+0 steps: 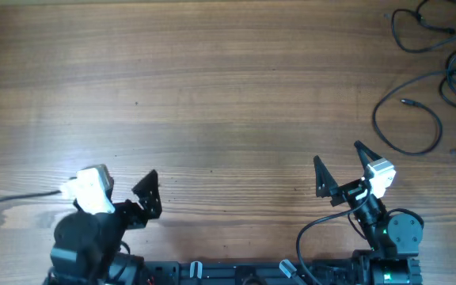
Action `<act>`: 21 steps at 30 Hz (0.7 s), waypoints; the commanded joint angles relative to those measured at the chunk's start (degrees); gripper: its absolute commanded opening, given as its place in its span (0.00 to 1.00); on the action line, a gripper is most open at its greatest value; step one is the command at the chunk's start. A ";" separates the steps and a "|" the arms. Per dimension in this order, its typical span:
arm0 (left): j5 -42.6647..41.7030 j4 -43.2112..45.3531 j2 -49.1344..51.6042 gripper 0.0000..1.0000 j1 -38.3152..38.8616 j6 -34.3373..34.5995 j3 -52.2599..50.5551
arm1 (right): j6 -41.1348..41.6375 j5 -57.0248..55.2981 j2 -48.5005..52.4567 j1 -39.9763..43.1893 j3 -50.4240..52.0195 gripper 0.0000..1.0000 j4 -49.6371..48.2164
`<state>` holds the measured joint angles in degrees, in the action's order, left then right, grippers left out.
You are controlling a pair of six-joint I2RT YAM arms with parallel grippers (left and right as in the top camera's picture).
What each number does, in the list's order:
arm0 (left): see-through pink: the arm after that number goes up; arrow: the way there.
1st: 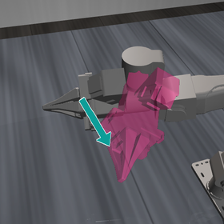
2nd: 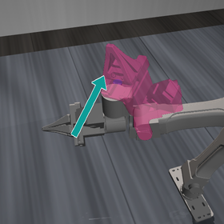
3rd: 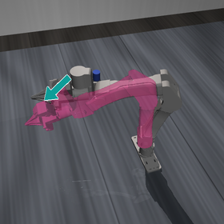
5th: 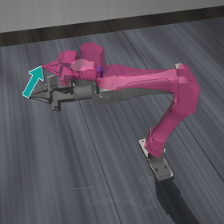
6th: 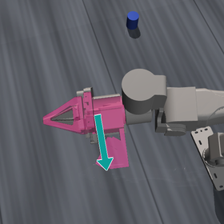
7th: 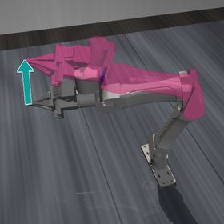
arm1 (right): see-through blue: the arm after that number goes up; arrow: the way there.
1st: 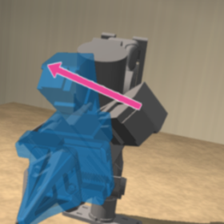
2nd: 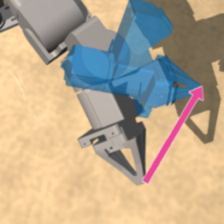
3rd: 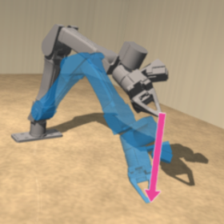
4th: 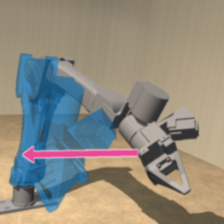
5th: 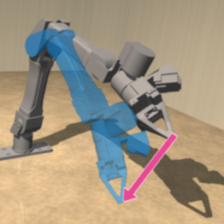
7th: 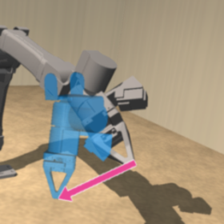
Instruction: Untangle cables
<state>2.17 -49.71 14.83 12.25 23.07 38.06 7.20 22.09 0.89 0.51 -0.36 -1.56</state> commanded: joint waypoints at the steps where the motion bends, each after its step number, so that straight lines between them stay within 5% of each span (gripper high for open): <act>1: 6.38 7.32 -5.75 1.00 -0.44 -0.11 -7.85 | -0.83 1.09 -0.63 -0.33 0.07 0.99 -0.26; 12: 9.73 53.77 -9.22 1.00 -0.50 -0.74 -33.59 | -0.85 1.09 -0.61 -0.33 0.07 1.00 -0.26; 15: 10.45 60.48 -9.22 1.00 -0.55 -0.74 -37.81 | -0.85 1.09 -0.61 -0.33 0.07 1.00 -0.26; 21: 13.55 59.47 -9.55 1.00 -0.52 -0.74 -37.75 | -0.85 1.09 -0.61 -0.33 0.07 1.00 -0.26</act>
<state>13.45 10.55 6.13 12.19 23.03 0.58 7.20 22.33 0.89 0.51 -0.36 -1.54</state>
